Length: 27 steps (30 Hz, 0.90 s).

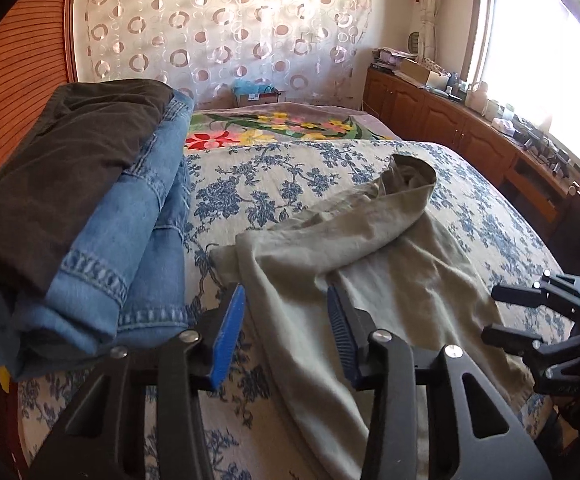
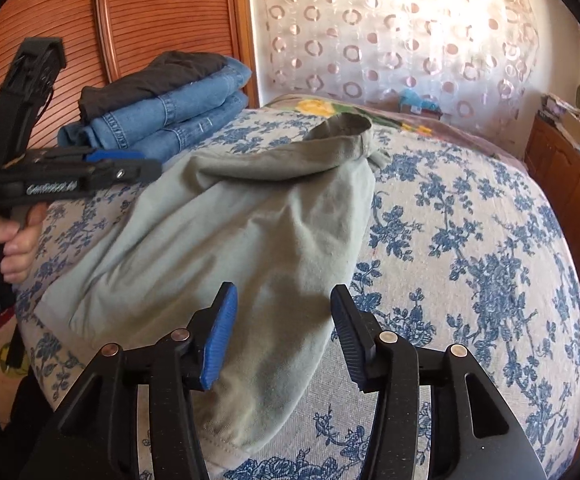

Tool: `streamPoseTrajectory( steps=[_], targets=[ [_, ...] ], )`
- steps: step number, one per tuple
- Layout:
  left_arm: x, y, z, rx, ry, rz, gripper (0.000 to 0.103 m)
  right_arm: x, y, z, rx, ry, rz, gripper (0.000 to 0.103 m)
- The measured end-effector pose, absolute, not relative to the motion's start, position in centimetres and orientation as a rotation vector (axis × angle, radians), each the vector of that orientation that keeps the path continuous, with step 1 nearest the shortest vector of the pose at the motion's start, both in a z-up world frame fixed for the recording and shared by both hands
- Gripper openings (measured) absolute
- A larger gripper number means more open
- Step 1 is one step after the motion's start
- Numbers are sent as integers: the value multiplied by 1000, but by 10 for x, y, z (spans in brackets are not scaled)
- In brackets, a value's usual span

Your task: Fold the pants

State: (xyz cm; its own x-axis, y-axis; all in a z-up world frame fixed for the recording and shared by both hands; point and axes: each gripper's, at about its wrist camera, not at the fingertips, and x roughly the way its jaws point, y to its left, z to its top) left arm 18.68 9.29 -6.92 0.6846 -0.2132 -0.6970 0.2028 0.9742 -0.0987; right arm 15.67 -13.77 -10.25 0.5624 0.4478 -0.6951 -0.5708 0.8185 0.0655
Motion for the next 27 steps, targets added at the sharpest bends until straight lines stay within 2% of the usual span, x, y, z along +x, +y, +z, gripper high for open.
streamPoseTrajectory(
  steps=[7, 8, 9, 10, 20, 24, 27],
  targets=[
    [213, 93, -61, 27, 797, -205, 30, 163, -148, -105, -103, 785, 617, 49],
    [217, 92, -61, 32, 802, -202, 26, 163, -148, -104, -100, 785, 617, 49],
    [222, 92, -62, 28, 809, -208, 15, 163, -149, -104, -98, 784, 617, 49],
    [225, 92, -64, 24, 815, -209, 15, 162, -149, -104, -97, 778, 617, 49],
    [254, 87, -95, 49, 909, -135, 15, 158, -149, -103, -104, 764, 619, 49],
    [254, 88, -101, 35, 914, -136, 20, 154, -149, -103, -108, 750, 620, 49],
    [254, 85, -101, 48, 919, -146, 27, 153, -148, -102, -111, 747, 623, 49]
  ],
)
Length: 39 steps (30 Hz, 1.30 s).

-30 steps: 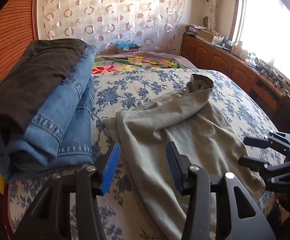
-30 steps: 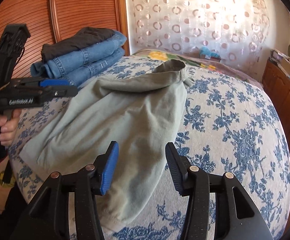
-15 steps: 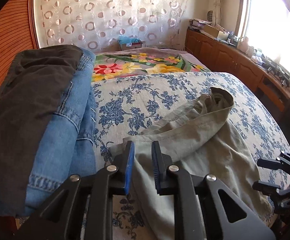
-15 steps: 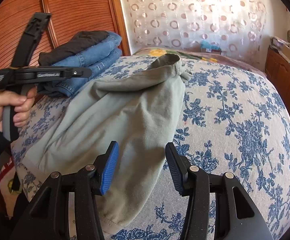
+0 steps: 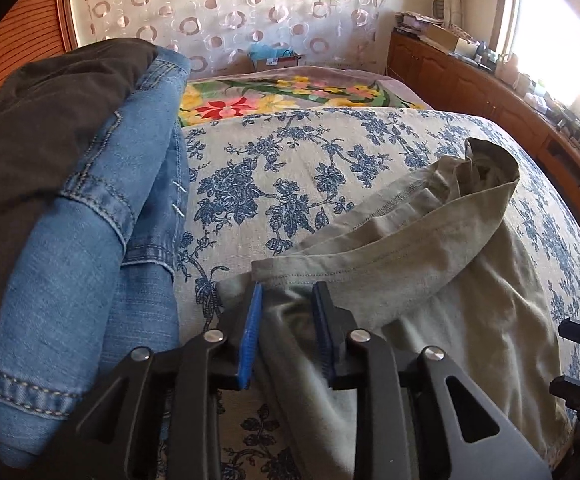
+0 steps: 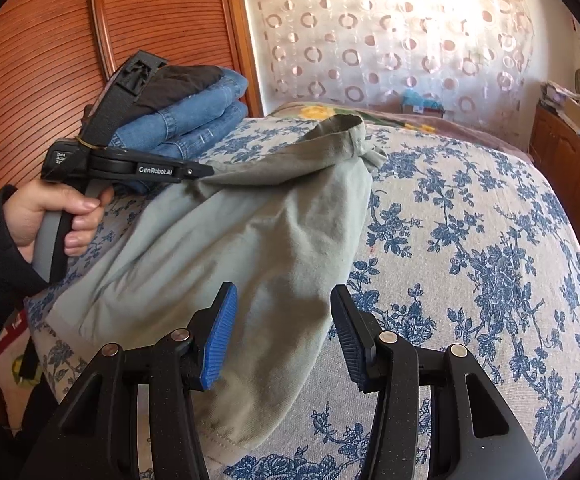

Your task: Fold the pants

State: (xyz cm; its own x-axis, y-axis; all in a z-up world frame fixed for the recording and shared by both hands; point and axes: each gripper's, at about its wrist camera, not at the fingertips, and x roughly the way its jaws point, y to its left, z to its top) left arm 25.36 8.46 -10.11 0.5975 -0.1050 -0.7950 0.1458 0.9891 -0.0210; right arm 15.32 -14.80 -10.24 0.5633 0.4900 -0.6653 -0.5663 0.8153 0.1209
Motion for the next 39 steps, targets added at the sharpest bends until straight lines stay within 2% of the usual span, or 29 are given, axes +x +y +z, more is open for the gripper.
streamPoseTrajectory(
  steps=[4, 9, 12, 14, 21, 24, 36, 39],
  targets=[
    [259, 80, -101, 78, 912, -133, 37, 154, -147, -102, -116, 749, 623, 49],
    [261, 81, -102, 75, 893, -120, 37, 153, -147, -102, -119, 748, 626, 49],
    [258, 80, -102, 82, 882, -131, 17, 152, -147, -102, -120, 746, 629, 49],
    [256, 80, -101, 78, 888, -129, 12, 151, -146, -102, -123, 743, 630, 49],
    [236, 90, -77, 7, 798, -134, 11, 148, -144, -103, -145, 738, 632, 49],
    [230, 100, -69, -7, 752, -81, 4, 148, -143, -103, -145, 741, 632, 49],
    [228, 115, -77, -7, 759, -25, 3, 149, -144, -104, -147, 747, 635, 49],
    [229, 113, -78, -11, 771, -49, 6, 148, -144, -104, -149, 748, 635, 49]
  ],
)
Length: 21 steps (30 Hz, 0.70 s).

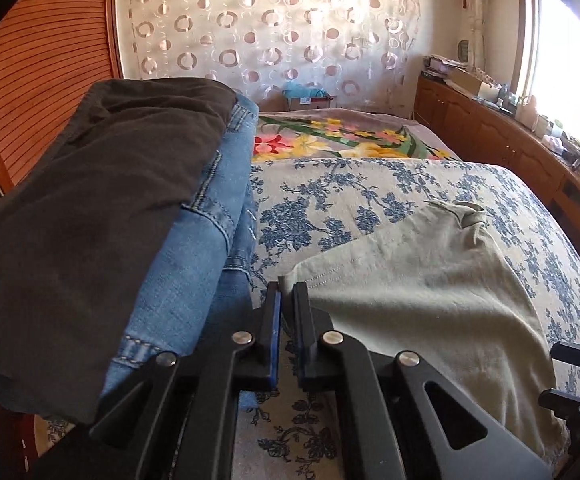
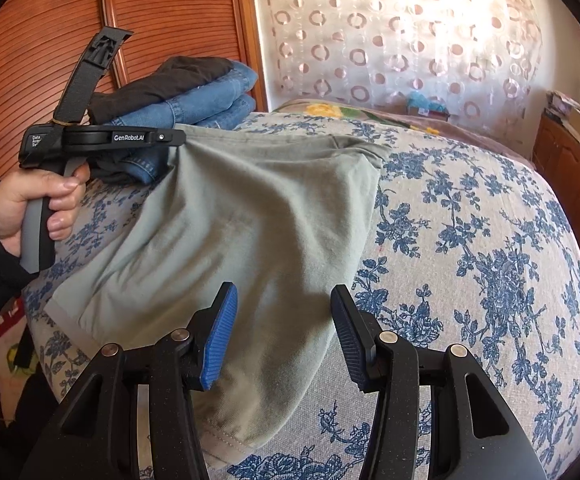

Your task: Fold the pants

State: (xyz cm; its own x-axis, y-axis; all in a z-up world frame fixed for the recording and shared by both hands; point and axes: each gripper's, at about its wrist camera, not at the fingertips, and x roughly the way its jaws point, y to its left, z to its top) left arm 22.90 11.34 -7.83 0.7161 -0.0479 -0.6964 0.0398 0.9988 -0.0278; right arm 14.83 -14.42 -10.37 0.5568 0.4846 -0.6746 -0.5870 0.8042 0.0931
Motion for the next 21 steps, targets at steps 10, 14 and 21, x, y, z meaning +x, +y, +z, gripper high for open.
streamPoseTrajectory(
  steps=[10, 14, 21],
  targets=[
    [208, 95, -78, 30, 783, -135, 47, 148, -144, -104, -148, 747, 635, 49],
    [195, 93, -81, 17, 791, -131, 47, 148, -144, -104, -148, 747, 635, 49],
    [182, 91, -94, 1, 831, -126, 40, 148, -144, -104, -148, 748, 635, 49]
  ],
)
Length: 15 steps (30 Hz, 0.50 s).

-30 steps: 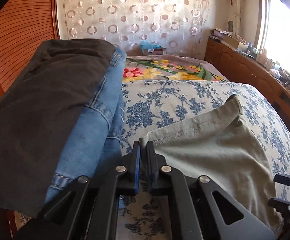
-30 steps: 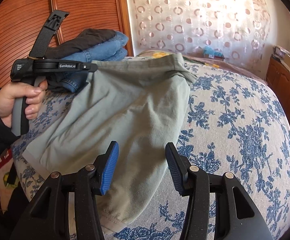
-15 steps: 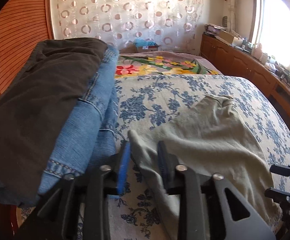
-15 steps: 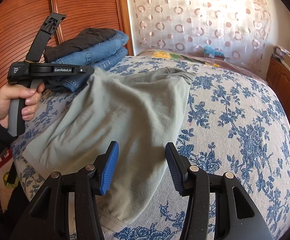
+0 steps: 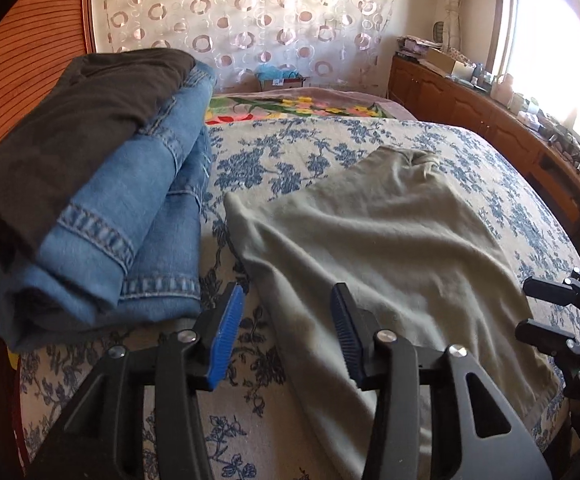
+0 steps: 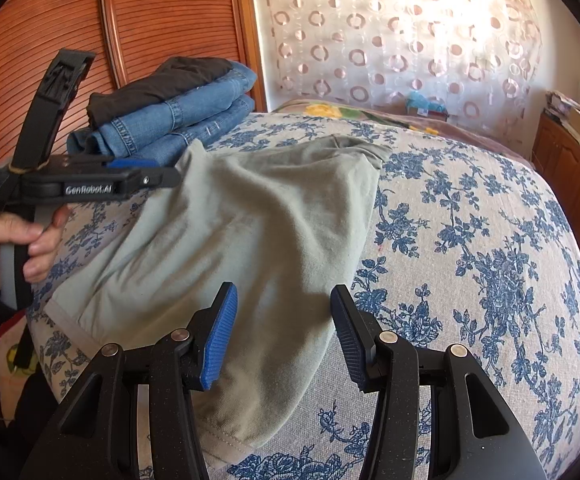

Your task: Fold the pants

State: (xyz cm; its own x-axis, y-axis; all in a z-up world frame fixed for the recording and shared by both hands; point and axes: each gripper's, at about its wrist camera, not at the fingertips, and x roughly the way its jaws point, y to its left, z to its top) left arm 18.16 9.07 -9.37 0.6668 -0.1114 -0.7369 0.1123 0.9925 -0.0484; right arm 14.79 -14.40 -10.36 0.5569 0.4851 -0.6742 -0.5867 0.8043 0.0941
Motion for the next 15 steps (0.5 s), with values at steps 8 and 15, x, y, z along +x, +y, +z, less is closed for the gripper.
streamPoseTrajectory(
  steps=[8, 15],
  targets=[
    [169, 91, -105, -2, 848, -144, 6, 150, -144, -103, -147, 749, 636, 49],
    [155, 106, -94, -15, 798, -102, 3, 149, -144, -104, -148, 749, 636, 49]
  ],
)
